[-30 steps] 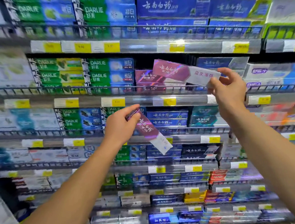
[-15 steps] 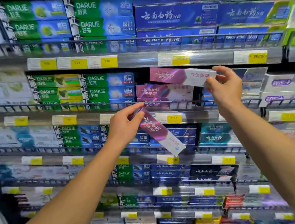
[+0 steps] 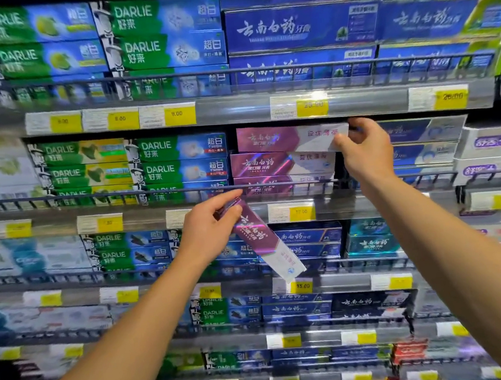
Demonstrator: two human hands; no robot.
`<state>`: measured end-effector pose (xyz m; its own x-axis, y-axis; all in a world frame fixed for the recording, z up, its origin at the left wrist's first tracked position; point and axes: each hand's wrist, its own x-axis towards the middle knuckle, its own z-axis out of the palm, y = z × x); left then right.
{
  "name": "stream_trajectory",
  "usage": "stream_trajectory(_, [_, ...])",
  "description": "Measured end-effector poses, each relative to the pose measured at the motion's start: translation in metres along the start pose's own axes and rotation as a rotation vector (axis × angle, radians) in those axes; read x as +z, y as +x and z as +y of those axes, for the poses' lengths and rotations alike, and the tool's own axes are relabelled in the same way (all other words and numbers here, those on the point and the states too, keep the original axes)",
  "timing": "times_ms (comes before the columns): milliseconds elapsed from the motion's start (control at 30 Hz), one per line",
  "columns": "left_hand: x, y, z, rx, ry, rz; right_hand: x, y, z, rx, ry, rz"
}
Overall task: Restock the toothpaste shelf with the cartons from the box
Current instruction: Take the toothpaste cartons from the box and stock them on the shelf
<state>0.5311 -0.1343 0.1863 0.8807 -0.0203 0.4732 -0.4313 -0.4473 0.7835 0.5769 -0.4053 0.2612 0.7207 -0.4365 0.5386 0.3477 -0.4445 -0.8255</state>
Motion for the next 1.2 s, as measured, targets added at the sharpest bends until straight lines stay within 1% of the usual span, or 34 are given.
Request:
stream_trajectory(367, [0.0, 0.001, -0.006, -0.022, -0.025, 0.022, 0.013, 0.01, -0.001, -0.007, -0.128, 0.003])
stream_trajectory(667, [-0.005, 0.003, -0.002, -0.017, -0.039, 0.079, 0.02, 0.018, 0.0, 0.004, -0.14, 0.016])
stream_trajectory(967, [-0.004, 0.003, -0.004, -0.039, -0.107, 0.11, 0.017, 0.015, -0.001, -0.007, -0.126, 0.0])
stream_trajectory(1100, [-0.003, 0.003, -0.001, -0.063, -0.201, 0.139, 0.01, 0.01, -0.001, -0.029, -0.119, -0.005])
stream_trajectory(1200, [-0.003, 0.005, 0.007, -0.092, -0.331, 0.2, 0.001, -0.001, 0.001, -0.044, -0.11, 0.024])
